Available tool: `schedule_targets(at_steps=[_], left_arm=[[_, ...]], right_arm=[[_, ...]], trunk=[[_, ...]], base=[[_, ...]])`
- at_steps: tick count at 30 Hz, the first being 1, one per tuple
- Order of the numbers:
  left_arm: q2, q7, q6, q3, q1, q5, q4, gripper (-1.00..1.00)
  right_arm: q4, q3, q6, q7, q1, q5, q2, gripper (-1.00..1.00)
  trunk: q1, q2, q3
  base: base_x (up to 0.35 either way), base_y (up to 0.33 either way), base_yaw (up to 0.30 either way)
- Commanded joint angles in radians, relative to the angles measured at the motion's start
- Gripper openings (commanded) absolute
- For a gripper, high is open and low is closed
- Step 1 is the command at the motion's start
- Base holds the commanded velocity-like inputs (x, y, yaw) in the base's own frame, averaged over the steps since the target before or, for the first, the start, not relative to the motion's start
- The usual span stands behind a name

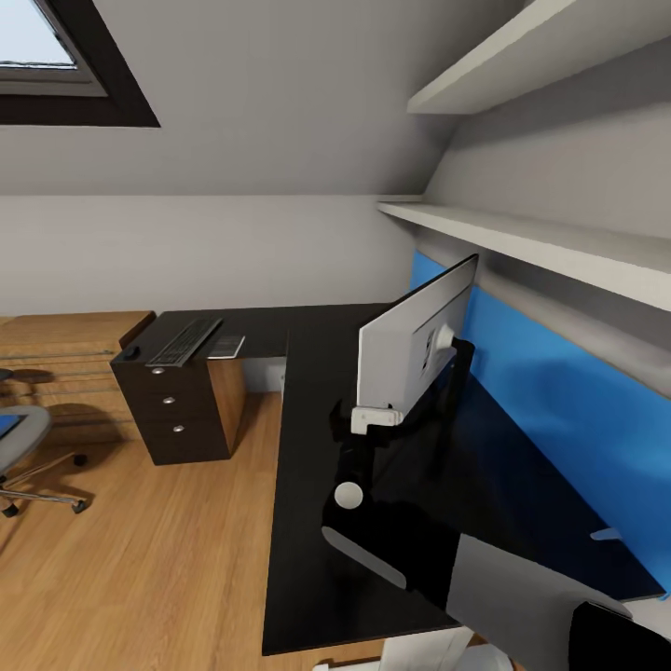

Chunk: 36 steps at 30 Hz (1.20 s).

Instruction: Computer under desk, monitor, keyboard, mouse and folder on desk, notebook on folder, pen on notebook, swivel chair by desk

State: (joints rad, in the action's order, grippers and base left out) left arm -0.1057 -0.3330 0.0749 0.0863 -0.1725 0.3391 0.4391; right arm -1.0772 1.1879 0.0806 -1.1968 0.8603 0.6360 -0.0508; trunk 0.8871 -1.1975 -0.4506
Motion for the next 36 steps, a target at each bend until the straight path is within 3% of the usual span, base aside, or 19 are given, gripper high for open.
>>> schedule_targets(at_steps=[1, 21, 36], left_arm=[[0.000, -0.001, 0.005, -0.002, 0.000, 0.011, 0.000, 1.00], [0.004, -0.001, 0.005, -0.014, -0.001, 0.011, -0.015, 1.00], [0.004, -0.001, 0.005, -0.023, 0.000, 0.011, -0.019, 1.00]], right_arm=[[0.000, 0.002, 0.008, -0.005, 0.002, 0.007, 0.000, 1.00], [0.003, -0.005, 0.007, -0.021, 0.002, 0.007, 0.000, 1.00], [0.004, -0.083, 0.004, -0.057, 0.002, 0.008, 0.003, 1.00]], trunk=[[0.000, -0.001, -0.001], [0.000, -0.001, -0.001], [0.000, -0.001, -0.001]], base=[[0.000, 0.000, 0.000], [0.042, 0.014, 0.000], [0.002, 0.001, 0.000]])
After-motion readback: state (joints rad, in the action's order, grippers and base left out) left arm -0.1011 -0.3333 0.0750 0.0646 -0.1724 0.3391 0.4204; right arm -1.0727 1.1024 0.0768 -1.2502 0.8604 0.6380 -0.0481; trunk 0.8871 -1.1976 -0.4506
